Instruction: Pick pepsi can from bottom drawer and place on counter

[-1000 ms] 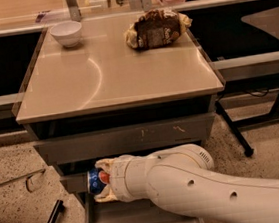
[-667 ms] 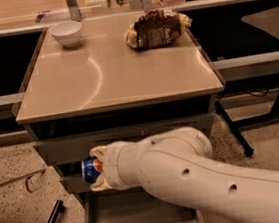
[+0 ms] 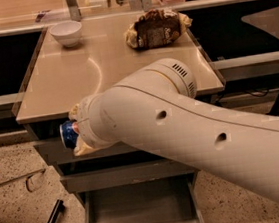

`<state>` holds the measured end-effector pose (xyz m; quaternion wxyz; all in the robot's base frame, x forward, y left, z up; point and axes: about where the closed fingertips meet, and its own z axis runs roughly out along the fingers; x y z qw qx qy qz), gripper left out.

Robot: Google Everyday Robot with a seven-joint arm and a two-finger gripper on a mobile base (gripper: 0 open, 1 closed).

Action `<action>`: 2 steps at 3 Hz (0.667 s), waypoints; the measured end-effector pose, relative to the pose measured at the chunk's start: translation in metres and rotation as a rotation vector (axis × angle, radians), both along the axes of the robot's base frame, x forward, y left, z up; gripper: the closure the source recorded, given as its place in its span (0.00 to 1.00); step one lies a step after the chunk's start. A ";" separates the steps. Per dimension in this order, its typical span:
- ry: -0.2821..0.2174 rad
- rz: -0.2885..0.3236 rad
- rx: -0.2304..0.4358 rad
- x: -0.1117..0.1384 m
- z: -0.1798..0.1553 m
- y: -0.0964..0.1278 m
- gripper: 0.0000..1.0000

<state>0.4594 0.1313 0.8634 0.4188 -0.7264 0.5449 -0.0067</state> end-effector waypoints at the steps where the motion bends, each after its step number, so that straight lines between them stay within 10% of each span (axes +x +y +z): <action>1: 0.000 -0.001 0.000 0.000 0.000 0.000 1.00; 2: -0.090 -0.001 -0.013 0.012 0.019 -0.001 1.00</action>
Offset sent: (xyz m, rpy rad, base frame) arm 0.0346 -0.0013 0.0434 -0.0268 -0.2208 -0.0043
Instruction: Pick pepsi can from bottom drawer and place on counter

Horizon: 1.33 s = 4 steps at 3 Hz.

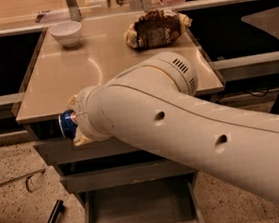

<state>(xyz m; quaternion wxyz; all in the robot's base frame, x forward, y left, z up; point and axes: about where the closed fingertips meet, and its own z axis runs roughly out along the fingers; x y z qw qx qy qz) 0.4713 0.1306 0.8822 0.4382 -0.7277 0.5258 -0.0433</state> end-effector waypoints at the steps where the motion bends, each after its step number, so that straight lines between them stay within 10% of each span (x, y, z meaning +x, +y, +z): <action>1: -0.102 0.001 -0.052 0.036 0.037 -0.010 1.00; 2: -0.120 0.009 -0.105 0.088 0.061 -0.022 1.00; 4: 0.010 -0.027 0.005 0.146 0.053 -0.044 1.00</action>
Offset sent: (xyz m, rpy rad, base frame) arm 0.1635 -0.0399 0.0808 -0.1606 -0.1017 0.0186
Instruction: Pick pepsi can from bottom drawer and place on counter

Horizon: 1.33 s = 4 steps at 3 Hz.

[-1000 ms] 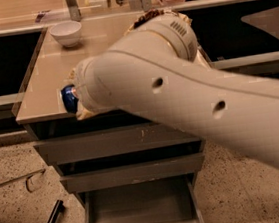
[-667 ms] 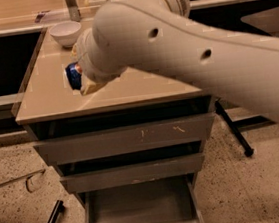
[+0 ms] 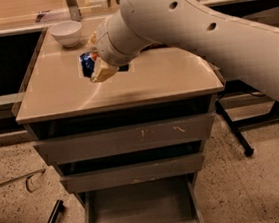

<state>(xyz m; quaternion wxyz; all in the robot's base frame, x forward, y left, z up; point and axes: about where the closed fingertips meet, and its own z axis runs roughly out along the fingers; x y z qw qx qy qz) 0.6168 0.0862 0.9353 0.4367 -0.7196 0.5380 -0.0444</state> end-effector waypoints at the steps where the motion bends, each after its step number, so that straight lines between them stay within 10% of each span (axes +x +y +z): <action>1: -0.001 -0.001 -0.002 0.001 -0.001 0.000 1.00; 4: 0.072 -0.082 -0.038 0.071 -0.051 -0.046 1.00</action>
Offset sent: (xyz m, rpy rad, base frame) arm 0.0771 -0.0517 -0.0142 -0.1244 -0.0578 -0.1012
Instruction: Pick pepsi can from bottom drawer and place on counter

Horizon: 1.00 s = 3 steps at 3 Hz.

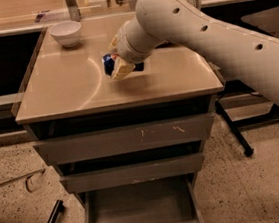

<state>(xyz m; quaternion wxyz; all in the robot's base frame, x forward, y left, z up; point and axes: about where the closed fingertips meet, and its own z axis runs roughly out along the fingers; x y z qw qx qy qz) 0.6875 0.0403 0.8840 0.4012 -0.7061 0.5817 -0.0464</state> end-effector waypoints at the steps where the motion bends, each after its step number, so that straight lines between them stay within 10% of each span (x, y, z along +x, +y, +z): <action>1: 0.055 -0.023 0.058 0.004 -0.028 -0.009 1.00; 3: 0.070 -0.049 0.102 0.005 -0.046 -0.017 0.82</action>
Offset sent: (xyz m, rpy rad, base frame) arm 0.0067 -0.0292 -0.0629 0.1526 0.0849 -0.0841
